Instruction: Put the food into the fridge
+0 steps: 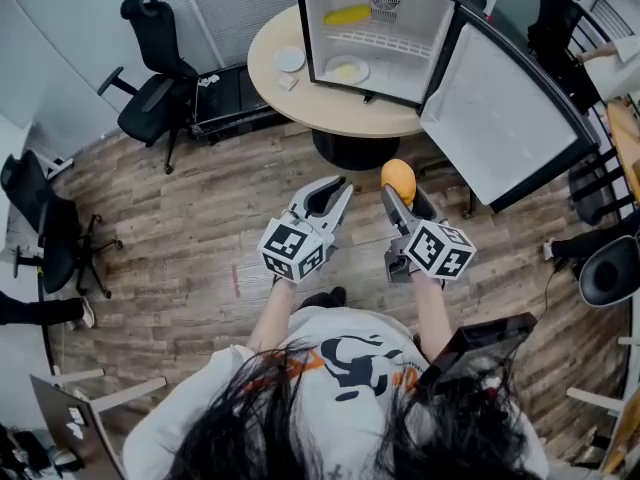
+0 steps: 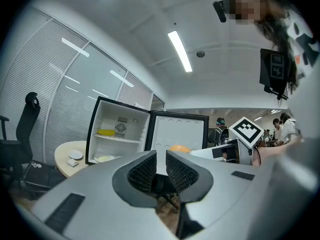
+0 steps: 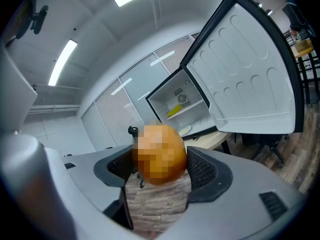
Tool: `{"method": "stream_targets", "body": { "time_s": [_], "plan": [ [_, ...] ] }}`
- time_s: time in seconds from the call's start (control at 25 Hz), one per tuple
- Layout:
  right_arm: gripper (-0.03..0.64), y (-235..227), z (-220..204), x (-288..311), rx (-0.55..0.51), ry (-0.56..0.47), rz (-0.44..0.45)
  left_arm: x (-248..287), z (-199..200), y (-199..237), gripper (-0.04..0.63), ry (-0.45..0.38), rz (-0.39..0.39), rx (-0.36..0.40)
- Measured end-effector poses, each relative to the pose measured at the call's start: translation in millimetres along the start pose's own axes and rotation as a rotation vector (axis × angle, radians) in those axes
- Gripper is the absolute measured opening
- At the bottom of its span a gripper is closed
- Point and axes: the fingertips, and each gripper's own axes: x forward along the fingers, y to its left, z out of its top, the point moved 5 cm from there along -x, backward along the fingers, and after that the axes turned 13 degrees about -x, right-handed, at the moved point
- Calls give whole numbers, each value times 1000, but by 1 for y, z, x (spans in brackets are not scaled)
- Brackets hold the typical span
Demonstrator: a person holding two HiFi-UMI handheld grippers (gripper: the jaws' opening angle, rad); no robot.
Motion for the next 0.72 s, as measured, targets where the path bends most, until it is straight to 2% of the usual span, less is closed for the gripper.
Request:
{"method": "stream_targets", "body": {
  "time_s": [0.4, 0.72],
  "plan": [
    [327, -4, 11, 43, 4, -21, -63, 25, 9, 43, 54, 27, -50, 7],
    [327, 6, -4, 63, 16, 25, -63, 31, 7, 68, 54, 56, -76, -35]
  ]
}}
